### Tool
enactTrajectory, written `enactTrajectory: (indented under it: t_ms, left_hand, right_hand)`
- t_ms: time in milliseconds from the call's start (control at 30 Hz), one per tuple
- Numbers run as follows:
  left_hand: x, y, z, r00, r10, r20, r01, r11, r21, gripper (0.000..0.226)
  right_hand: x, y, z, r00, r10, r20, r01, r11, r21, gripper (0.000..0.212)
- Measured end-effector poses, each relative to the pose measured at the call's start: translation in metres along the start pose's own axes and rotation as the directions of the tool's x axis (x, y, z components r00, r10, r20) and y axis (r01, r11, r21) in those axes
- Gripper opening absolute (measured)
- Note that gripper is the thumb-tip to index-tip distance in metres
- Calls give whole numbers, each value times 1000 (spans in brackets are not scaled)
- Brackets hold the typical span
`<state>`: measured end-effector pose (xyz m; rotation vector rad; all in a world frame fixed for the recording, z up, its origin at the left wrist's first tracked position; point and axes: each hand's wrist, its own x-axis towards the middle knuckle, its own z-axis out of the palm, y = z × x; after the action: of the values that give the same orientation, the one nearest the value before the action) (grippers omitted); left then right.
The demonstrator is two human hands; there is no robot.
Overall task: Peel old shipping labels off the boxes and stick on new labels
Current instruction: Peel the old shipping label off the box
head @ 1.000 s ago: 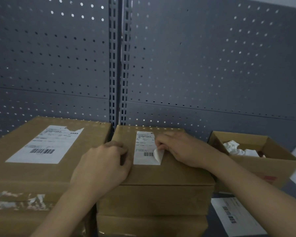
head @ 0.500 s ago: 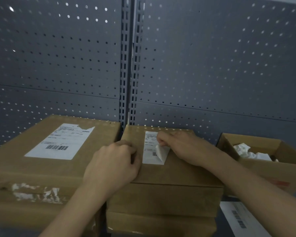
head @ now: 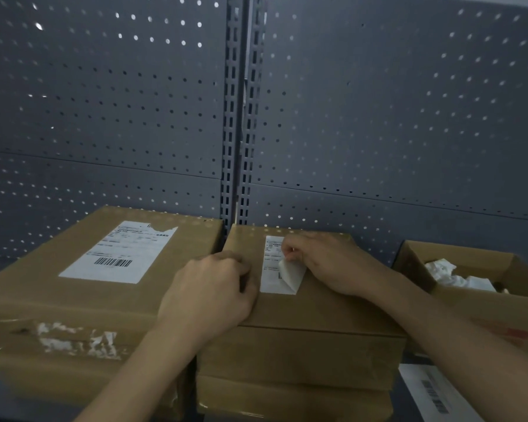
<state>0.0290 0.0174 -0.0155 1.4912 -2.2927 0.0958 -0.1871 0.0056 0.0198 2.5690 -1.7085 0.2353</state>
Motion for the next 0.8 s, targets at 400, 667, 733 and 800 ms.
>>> enactTrajectory:
  t_ms: [400, 667, 733, 800]
  left_hand:
    - [0, 0, -1, 1000, -19, 20, 19, 999, -41, 38]
    - [0, 0, -1, 1000, -21, 16, 21, 999, -36, 37]
    - [0, 0, -1, 1000, -15, 15, 15, 999, -33, 37]
    - [0, 0, -2, 1000, -6, 8, 7, 1000, -28, 37]
  right_hand:
    - [-16, 18, -14, 988, 31, 153, -96, 894, 439, 27]
    - [-13, 11, -24, 969, -96, 229, 30, 961, 274, 26]
    - [-9, 7, -22, 976, -85, 201, 23, 956, 291, 9]
    - [-7, 4, -20, 981, -69, 180, 19, 964, 266, 6]
